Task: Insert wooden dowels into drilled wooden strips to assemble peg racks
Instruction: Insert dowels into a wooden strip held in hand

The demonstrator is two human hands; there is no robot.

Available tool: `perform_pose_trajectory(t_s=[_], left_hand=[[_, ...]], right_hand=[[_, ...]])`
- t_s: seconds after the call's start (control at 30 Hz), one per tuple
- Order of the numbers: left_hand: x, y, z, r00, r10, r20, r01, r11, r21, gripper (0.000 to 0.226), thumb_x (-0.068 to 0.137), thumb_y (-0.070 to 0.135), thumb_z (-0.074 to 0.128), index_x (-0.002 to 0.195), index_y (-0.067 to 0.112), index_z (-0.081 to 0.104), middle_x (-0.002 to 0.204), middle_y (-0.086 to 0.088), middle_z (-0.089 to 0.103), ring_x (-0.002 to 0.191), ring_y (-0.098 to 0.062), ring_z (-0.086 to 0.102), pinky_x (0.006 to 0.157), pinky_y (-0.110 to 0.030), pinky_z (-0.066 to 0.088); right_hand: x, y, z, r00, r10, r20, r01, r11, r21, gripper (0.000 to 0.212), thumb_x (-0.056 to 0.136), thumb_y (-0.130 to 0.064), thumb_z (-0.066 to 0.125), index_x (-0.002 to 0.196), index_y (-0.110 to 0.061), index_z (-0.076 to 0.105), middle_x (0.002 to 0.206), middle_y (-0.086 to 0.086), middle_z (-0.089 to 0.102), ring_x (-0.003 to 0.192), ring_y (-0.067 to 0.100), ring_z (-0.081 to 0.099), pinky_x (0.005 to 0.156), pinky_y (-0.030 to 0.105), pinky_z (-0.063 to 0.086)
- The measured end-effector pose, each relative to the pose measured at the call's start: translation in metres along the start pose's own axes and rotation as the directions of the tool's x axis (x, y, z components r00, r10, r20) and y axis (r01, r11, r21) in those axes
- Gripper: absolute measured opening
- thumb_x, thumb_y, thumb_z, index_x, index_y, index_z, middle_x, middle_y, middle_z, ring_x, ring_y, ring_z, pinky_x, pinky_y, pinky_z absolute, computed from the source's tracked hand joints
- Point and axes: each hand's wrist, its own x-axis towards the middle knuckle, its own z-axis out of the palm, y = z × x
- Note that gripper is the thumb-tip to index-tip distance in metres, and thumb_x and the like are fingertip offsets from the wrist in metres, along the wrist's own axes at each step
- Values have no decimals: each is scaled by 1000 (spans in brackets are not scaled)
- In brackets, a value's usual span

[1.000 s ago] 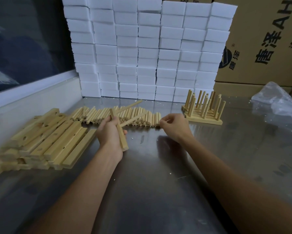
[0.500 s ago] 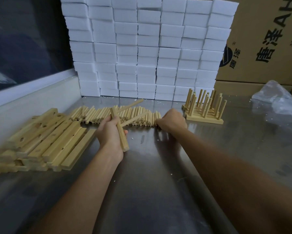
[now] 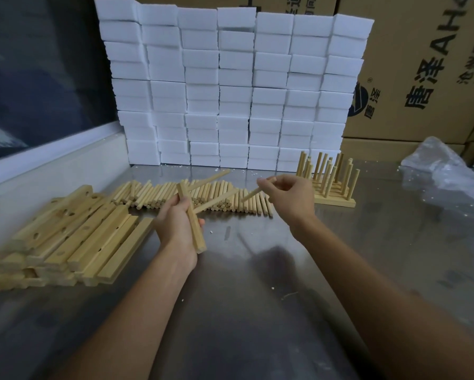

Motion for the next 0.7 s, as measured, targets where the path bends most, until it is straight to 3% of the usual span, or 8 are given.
perform_pose_trajectory(t_s=[0.1,0.23,0.33,0.4,0.47,0.57,0.63,0.7], left_hand=[[0,0,0,1000,9,10,-9,1000,3,25,96,14,58,119,17,68,96,-11,64,48,-14,53,41,-20,46],[-1,-1,2,1000,24,16,-24,1000,13,20,96,14,58,112,19,69,90,-9,63,48,-15,52,41,-20,45],[-2,-1,2,999,31,24,-31,999,26,20,96,13,58,112,20,68,85,-7,62,49,-15,52,42,-21,46],[-3,-1,1,999,29,32,-30,999,26,20,96,13,58,111,21,68,83,-6,63,49,-15,53,43,-23,46],[-4,-1,1,999,32,38,-33,999,25,18,96,14,58,107,23,68,83,-5,64,50,-15,54,43,-23,47],[-4,-1,0,999,39,36,-40,999,27,18,96,13,58,105,25,68,84,-5,65,49,-14,54,44,-23,48],[-4,-1,0,999,38,35,-39,999,13,18,96,12,59,102,25,68,84,-5,66,45,-14,53,45,-24,47],[-4,-1,1,999,39,37,-39,999,12,18,96,12,59,103,25,68,84,-5,65,43,-12,53,44,-23,47]], right_hand=[[-9,-8,-9,999,-43,-10,44,997,66,23,93,-32,66,76,-18,72,68,-2,66,65,4,59,60,16,48],[-15,-12,-16,998,-3,65,-4,994,108,24,105,-23,44,106,-15,67,82,-3,75,90,15,70,86,31,52],[-19,-12,-17,993,5,120,-18,994,110,30,107,-22,37,125,-15,60,71,-2,66,74,14,63,70,24,52],[-21,-11,-17,989,25,145,-44,990,132,30,108,-23,36,123,-21,61,68,0,49,62,11,48,52,20,45],[-22,-10,-16,983,67,169,-95,983,158,27,107,-25,38,116,-24,63,68,1,42,59,10,39,48,22,38],[-24,-12,-14,967,156,201,-201,952,231,22,104,-17,46,107,-11,67,70,1,51,61,11,45,52,23,37],[-25,-14,-13,953,187,239,-254,923,289,20,102,-11,50,107,-6,68,81,2,62,73,12,56,63,23,46],[-24,-11,-13,955,162,249,-223,945,239,20,101,-19,55,111,-11,70,94,-5,66,91,9,61,78,25,50]])
